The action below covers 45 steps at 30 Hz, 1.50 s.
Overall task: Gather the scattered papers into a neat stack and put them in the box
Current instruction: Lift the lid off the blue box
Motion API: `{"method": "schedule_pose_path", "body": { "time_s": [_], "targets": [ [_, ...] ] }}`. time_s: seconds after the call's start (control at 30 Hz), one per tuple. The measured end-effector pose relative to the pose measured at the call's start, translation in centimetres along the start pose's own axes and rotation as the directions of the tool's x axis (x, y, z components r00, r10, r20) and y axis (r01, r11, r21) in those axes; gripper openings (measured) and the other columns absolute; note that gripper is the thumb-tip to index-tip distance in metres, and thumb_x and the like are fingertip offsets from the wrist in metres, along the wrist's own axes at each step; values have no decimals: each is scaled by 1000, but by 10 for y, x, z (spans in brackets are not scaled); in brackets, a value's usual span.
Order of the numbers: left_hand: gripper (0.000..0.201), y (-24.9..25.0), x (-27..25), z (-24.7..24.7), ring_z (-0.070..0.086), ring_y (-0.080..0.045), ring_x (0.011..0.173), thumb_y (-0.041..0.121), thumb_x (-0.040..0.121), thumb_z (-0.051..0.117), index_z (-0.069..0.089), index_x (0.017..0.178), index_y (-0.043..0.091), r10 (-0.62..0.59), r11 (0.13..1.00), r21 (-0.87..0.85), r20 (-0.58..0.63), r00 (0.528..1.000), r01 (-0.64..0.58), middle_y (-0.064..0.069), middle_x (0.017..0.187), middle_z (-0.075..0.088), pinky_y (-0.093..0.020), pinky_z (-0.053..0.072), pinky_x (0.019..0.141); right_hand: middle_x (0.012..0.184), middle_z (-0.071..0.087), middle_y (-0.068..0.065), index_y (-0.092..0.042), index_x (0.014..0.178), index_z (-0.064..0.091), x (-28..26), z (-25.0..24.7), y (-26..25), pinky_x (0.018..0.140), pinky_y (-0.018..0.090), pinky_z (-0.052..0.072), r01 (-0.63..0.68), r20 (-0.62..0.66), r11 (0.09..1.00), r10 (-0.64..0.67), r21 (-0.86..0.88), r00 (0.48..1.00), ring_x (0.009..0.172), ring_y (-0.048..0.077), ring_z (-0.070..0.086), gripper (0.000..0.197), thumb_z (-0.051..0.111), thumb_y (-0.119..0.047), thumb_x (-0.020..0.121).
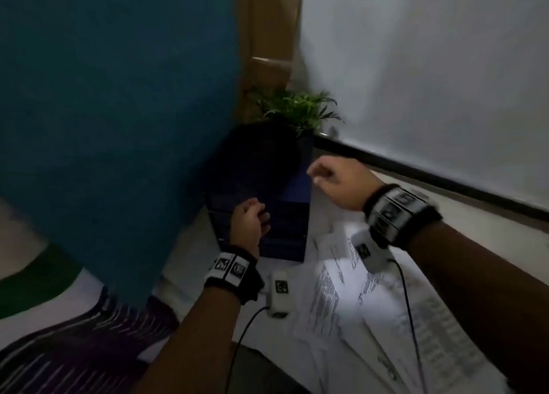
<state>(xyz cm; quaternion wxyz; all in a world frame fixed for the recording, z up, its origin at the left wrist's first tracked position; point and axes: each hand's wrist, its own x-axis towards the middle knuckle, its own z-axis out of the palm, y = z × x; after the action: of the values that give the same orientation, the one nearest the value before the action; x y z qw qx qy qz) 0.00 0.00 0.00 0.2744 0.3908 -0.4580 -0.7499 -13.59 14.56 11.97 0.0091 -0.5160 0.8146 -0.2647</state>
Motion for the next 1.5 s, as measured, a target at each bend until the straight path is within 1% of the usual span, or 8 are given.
{"method": "schedule_pose_path", "body": {
  "time_s": [0.13, 0.3, 0.47, 0.63, 0.77, 0.87, 1.13, 1.5],
  "targets": [
    [17, -13, 11, -2, 58, -18, 80, 23, 101, 48, 61, 102, 12, -216, 976, -58, -84, 973, 211, -5, 97, 59, -31, 47, 64, 136, 50, 7, -19, 131, 49, 41, 46, 4, 103, 37, 41, -71, 233, 988, 101, -136, 967, 124, 26, 49, 40, 50, -32, 93],
    [21, -19, 17, 5, 60, -17, 84, 31, 102, 47, 59, 90, 19, -227, 973, -64, -66, 972, 222, 1, 95, 61, -31, 49, 69, 159, 17, 11, -14, 149, 27, 49, 87, 29, 118, 38, 22, -112, 345, 977, 170, -183, 923, 146, 28, 20, 53, 40, -28, 100],
    [26, -24, 25, 8, 62, -17, 83, 19, 100, 46, 60, 122, 13, -150, 988, -54, -88, 985, 145, -3, 100, 64, -29, 48, 65, 159, 13, 16, -12, 151, 21, 51, 103, 38, 120, 40, 13, -69, 392, 964, 169, -256, 904, 147, 33, 11, 53, 34, -27, 102],
    [14, -20, 26, 10, 60, -15, 77, 17, 100, 46, 60, 98, 21, -71, 997, 39, -45, 996, 73, 0, 91, 63, -28, 45, 62, 159, 14, 16, -14, 151, 20, 49, 106, 47, 120, 40, 13, -2, 382, 955, 120, -295, 917, 147, 34, 13, 53, 31, -29, 102],
    [17, -35, 18, -12, 56, -13, 67, 21, 103, 47, 61, 101, 12, 5, 983, 183, -22, 1000, -1, -2, 85, 60, -24, 42, 54, 161, 8, 12, -17, 152, 19, 51, 101, 51, 120, 37, 8, -25, 428, 964, 140, -265, 893, 148, 30, 8, 51, 30, -27, 103],
    [21, -47, -11, -38, 57, -13, 67, 19, 103, 48, 60, 86, 18, 106, 961, 259, -28, 994, -95, -1, 80, 62, -18, 45, 55, 162, 6, 9, -20, 152, 18, 51, 98, 52, 120, 34, 5, -43, 437, 970, 147, -239, 887, 149, 27, 4, 50, 30, -24, 103],
    [18, -59, -84, -79, 65, -11, 75, 24, 101, 53, 66, 88, 22, 161, 945, 297, -61, 985, -136, 1, 84, 70, -21, 48, 63, 162, 6, 9, -21, 152, 18, 45, 101, 51, 121, 35, 5, -61, 419, 972, 154, -226, 895, 149, 28, 4, 51, 30, -24, 103],
    [16, -71, -126, -100, 63, -12, 76, 21, 99, 55, 66, 87, 21, 159, 955, 275, -151, 976, -113, 1, 81, 69, -24, 47, 67, 162, 4, 8, -22, 153, 15, 17, 98, 41, 120, 37, 5, -83, 417, 973, 168, -213, 893, 149, 28, 1, 52, 29, -25, 103]
  ]
}}
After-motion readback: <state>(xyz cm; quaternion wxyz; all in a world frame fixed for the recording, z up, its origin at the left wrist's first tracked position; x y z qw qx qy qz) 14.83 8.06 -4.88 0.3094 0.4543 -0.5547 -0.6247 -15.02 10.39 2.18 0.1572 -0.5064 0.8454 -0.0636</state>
